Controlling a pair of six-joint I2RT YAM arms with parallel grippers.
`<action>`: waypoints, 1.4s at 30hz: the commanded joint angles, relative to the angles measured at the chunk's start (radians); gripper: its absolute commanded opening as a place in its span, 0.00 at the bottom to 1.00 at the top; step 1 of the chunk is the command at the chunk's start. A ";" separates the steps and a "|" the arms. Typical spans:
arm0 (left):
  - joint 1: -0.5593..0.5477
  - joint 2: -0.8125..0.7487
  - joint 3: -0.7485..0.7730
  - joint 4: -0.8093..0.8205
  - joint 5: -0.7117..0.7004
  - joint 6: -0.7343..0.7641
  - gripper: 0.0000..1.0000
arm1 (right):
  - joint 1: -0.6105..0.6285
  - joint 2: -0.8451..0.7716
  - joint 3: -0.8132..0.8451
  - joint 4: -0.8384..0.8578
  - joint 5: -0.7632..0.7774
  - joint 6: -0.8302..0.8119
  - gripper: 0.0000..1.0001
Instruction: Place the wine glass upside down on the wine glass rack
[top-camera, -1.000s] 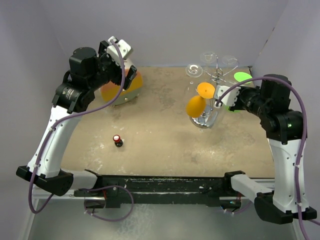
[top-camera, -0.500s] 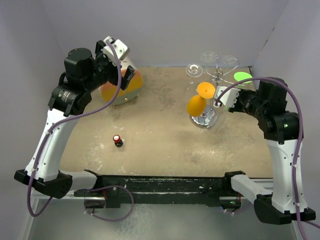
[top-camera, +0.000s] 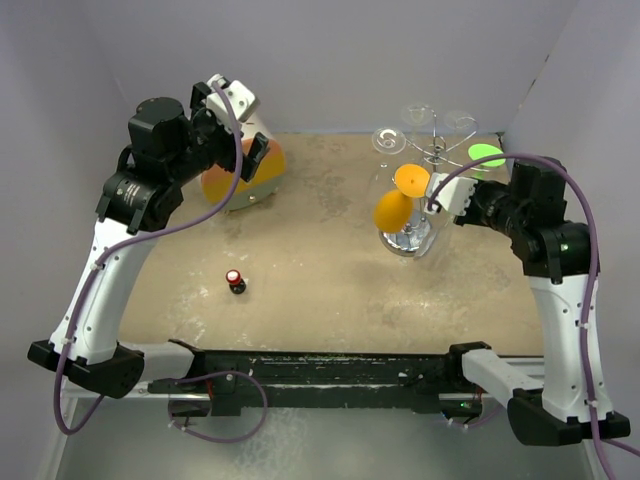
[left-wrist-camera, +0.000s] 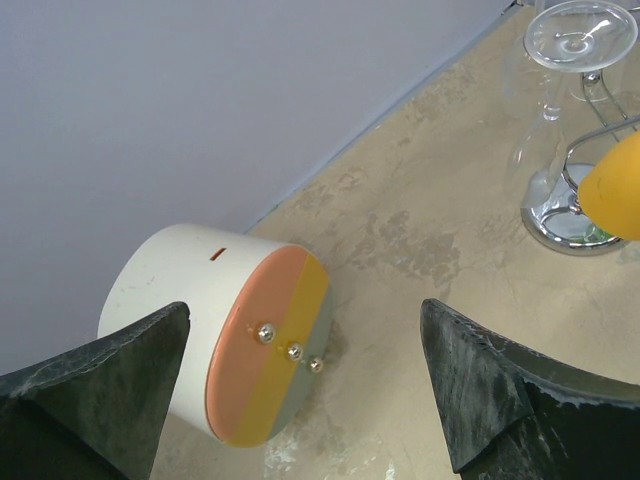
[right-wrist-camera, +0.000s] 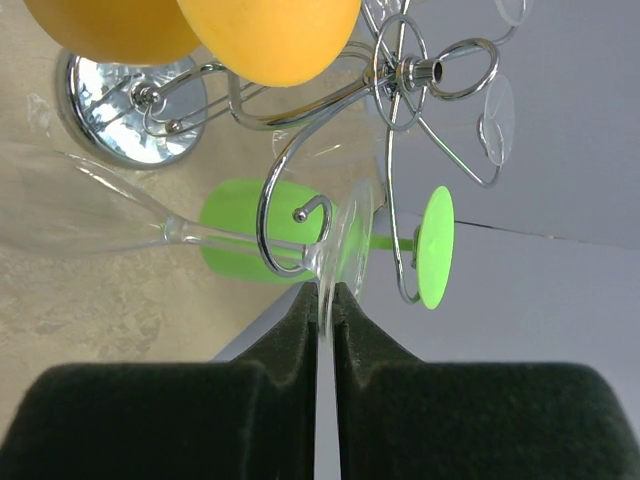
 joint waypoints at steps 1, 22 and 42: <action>0.009 -0.026 -0.002 0.038 0.013 -0.009 0.99 | -0.003 -0.014 -0.007 0.046 0.023 0.020 0.08; 0.016 -0.029 -0.029 0.048 0.017 -0.014 0.99 | -0.003 -0.009 -0.034 0.055 0.038 0.026 0.13; 0.020 -0.030 -0.031 0.049 0.014 -0.008 0.99 | -0.002 0.011 -0.031 0.059 0.123 0.012 0.20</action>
